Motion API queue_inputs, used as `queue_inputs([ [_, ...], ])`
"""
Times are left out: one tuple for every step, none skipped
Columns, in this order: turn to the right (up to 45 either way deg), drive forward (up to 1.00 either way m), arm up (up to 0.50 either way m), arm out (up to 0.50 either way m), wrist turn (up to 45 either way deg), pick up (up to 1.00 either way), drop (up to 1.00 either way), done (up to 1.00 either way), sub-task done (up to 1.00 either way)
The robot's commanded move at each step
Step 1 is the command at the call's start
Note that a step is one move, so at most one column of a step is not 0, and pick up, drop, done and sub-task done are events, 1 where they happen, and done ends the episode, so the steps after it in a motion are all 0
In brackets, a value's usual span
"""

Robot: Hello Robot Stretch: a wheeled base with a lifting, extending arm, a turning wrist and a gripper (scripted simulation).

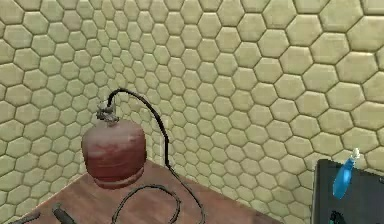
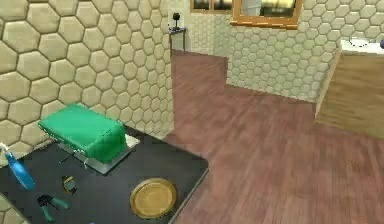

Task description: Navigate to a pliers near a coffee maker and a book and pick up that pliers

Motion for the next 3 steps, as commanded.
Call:
queue_inputs([
  [45.0, 0.0, 0.0, 0.0, 0.0, 0.0, 0.0, 0.0, 0.0],
  [6.0, 0.0, 0.0, 0.0, 0.0, 0.0, 0.0, 0.0, 0.0],
  [0.0, 0.05, 0.0, 0.0, 0.0, 0.0, 0.0, 0.0, 0.0],
])
